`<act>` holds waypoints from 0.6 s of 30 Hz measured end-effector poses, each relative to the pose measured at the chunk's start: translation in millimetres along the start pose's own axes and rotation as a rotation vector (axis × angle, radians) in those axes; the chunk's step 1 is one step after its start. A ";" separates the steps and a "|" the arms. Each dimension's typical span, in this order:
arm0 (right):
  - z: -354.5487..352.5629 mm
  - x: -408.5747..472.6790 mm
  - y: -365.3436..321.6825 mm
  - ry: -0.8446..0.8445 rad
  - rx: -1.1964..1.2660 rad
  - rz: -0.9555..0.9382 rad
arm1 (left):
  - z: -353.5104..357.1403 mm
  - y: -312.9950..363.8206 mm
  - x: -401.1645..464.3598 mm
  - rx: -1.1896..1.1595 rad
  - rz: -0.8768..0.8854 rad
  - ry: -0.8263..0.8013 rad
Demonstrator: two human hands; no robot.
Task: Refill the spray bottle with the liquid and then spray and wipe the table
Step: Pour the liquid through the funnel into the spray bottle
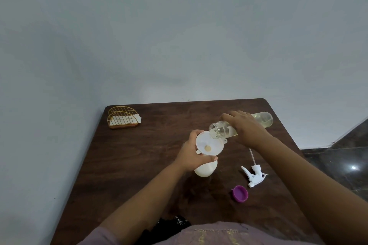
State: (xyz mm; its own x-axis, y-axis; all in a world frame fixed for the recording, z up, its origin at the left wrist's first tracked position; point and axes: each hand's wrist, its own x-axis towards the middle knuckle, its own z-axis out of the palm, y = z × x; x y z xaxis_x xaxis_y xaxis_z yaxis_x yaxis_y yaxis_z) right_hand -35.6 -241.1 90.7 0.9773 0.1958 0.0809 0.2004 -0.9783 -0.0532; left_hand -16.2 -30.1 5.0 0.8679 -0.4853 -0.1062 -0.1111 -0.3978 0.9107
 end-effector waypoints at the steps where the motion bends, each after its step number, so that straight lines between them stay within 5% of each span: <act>1: 0.0 0.0 -0.1 -0.002 -0.004 0.000 | 0.0 0.4 -0.1 0.001 0.001 0.001; 18: 0.2 0.1 -3.8 -0.022 -0.003 0.007 | 0.6 -1.7 0.4 0.003 0.007 0.001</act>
State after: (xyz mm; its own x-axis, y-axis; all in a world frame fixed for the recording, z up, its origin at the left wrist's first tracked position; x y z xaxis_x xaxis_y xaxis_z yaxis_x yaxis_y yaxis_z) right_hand -36.2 -237.4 90.7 0.9799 0.1908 0.0584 0.1938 -0.9798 -0.0504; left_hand -15.9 -30.1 3.1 0.8676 -0.4871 -0.0996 -0.1183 -0.3970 0.9102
